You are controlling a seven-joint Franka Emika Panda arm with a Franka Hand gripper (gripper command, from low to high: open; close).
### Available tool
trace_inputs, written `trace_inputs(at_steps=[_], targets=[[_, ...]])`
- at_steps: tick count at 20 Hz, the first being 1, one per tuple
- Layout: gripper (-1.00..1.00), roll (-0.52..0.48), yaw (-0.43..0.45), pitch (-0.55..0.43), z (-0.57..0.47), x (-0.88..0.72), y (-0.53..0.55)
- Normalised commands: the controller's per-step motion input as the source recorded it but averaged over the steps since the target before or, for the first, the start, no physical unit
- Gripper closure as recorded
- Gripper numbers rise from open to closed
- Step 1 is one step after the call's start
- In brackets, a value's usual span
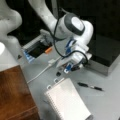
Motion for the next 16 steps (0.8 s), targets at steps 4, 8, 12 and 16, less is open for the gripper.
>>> trace_inputs(at_steps=[4,8,12,16], targets=[[-1.0,0.001,-0.13,-0.147,-0.08,-0.09,0.19],[-1.0,0.129,-0.31,-0.155,0.0,-0.15,0.23],[-1.0,0.269,-0.431,-0.19,0.11,-0.15,0.24],[-1.0,0.311,-0.487,-0.161,0.18,-0.18,0.19]])
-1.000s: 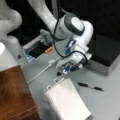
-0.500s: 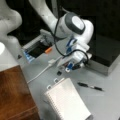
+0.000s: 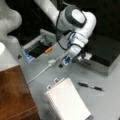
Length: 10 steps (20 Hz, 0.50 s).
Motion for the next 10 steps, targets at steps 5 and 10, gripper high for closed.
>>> trace_inputs(at_steps=[5,10], targets=[[-1.0,0.298,-0.527,-0.067,0.17,-0.32,0.18],[-1.0,0.243,-0.491,-0.054,0.08,-0.4,0.23]])
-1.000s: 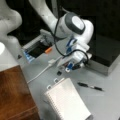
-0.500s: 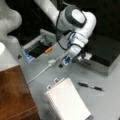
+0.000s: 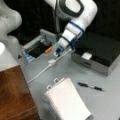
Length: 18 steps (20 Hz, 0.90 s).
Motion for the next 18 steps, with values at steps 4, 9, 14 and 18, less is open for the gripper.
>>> trace_inputs(at_steps=[4,9,14,18], targets=[[-1.0,0.298,-0.39,-0.164,-0.08,-0.4,0.23],[-1.0,0.327,-0.277,-0.231,-0.11,-0.5,0.13],[-1.0,0.352,-0.156,-0.336,-0.05,-0.64,-0.01],[-1.0,0.371,-0.078,-0.425,-0.02,-0.71,-0.1]])
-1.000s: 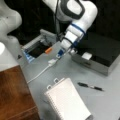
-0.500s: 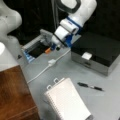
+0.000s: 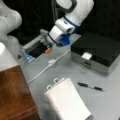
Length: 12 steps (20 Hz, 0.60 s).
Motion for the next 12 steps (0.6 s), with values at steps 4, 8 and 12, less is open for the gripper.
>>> trace_inputs(at_steps=[4,8,12], targets=[[-1.0,0.418,-0.024,-0.503,-0.02,-0.76,-0.16],[-1.0,0.451,0.05,-0.545,-0.03,-0.77,-0.19],[-1.0,0.476,0.078,-0.502,-0.06,-0.68,-0.13]])
